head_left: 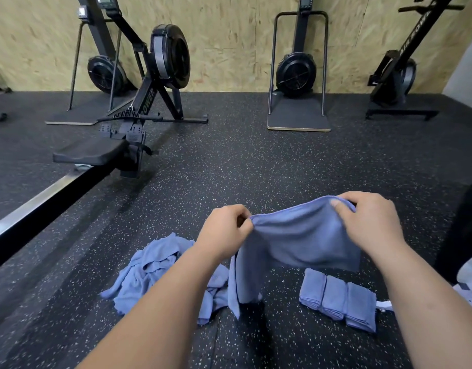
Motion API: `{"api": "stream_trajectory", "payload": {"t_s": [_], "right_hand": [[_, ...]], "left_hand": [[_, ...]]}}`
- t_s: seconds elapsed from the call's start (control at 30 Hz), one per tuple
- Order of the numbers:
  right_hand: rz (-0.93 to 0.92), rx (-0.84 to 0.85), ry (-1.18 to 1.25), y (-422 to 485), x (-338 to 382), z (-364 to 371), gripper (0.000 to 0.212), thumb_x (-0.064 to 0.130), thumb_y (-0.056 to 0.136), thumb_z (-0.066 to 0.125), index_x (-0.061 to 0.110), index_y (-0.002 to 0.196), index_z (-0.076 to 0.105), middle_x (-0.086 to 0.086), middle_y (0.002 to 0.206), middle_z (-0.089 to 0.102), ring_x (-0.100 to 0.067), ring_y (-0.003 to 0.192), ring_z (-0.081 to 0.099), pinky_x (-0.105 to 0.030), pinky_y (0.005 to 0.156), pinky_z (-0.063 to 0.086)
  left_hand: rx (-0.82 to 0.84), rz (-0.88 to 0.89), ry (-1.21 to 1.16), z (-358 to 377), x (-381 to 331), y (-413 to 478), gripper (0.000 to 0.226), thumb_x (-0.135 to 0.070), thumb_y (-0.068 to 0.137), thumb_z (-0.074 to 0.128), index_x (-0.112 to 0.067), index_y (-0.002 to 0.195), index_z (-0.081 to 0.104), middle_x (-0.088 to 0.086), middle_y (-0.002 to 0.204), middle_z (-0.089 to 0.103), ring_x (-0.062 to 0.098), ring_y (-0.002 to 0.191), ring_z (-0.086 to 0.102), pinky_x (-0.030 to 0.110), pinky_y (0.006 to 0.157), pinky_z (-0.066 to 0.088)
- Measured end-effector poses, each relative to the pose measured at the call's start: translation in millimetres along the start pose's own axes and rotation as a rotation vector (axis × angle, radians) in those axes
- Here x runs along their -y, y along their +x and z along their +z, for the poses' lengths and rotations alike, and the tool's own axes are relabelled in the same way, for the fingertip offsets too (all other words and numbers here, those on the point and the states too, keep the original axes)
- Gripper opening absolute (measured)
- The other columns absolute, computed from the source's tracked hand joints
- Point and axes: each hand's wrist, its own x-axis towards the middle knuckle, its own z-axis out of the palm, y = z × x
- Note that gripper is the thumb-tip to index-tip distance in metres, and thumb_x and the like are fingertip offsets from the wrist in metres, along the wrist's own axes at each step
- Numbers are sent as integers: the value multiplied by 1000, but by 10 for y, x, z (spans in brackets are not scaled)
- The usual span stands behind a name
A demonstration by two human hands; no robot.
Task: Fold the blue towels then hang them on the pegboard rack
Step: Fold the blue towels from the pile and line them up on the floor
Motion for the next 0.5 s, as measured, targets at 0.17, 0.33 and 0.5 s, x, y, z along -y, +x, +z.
{"api": "stream_trajectory", "payload": {"t_s": [0.17,0.33,0.5], "right_hand": [[-202,283,122,-133,345,111,31,33,91,79,46,119,73,11,74,66,-3,68,59,-21,66,43],[-306,388,39,-240,506,328,32,44,92,73,50,123,68,10,86,69,-11,82,62,-36,79,53],[-230,260,3,-211,480,346,9,50,91,73,41,94,72,15,86,72,-17,86,65,-39,79,55]], "left_hand": [[6,157,-135,75,-156,-57,9,-29,100,64,-30,90,64,-13,77,65,6,71,55,29,69,46],[13,316,-129,118,-294,-67,3,-30,101,66,-29,102,69,-11,92,66,8,83,55,28,75,43],[-29,241,-15,96,-291,-64,6,-33,97,67,-29,96,72,-11,85,69,13,80,62,34,76,52]]}}
